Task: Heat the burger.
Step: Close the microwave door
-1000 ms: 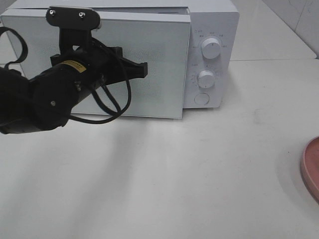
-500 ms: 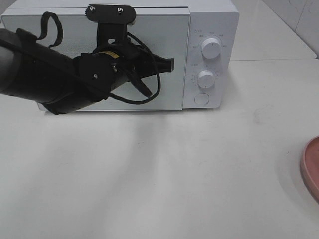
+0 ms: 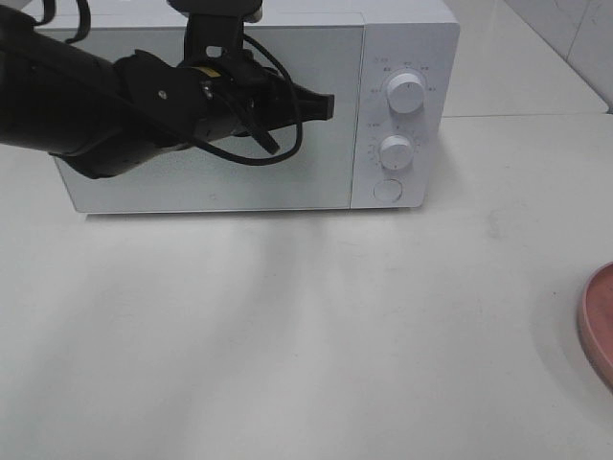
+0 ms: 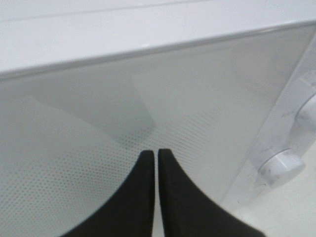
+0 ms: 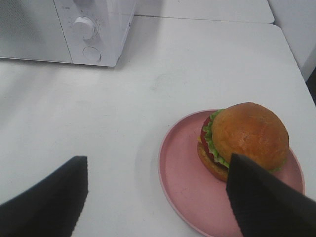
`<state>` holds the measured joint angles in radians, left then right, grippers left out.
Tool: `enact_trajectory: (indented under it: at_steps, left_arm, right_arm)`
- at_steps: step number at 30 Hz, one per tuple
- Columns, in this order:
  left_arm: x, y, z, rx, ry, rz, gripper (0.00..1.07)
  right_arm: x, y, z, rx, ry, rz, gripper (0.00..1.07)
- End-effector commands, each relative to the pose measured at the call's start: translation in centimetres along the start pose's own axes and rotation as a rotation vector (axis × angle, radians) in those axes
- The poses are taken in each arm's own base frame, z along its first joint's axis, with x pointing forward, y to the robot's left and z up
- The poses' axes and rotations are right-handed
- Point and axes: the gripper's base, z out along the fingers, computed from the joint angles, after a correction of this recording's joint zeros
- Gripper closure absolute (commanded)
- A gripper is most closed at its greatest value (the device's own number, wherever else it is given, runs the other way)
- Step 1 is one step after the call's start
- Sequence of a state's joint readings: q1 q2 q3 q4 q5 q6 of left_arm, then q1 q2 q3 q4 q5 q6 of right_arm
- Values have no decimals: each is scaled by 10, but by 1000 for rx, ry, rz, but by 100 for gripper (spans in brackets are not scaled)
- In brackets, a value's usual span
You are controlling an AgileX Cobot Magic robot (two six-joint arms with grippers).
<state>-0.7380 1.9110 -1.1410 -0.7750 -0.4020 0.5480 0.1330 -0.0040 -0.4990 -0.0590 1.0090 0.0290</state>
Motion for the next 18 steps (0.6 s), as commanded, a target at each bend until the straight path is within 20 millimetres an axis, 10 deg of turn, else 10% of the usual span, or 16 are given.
enact_trajectory:
  at_steps: [1, 3, 5, 7, 18]
  left_arm:
    - [3, -11, -20, 72, 65, 10, 81]
    - [6, -13, -24, 93, 98, 11, 72]
    - [15, -16, -32, 158, 205, 11, 24]
    - [17, -18, -39, 196, 255, 16, 5]
    - [18, -28, -74, 411, 489, 161, 7]
  right_arm:
    - [2, 0, -3, 1, -38, 4, 32]
    - [2, 0, -3, 1, -38, 4, 32]
    - [2, 0, -3, 1, -38, 4, 32]
    - [2, 0, -3, 1, -38, 4, 32]
    - [2, 0, -3, 2, -38, 4, 32]
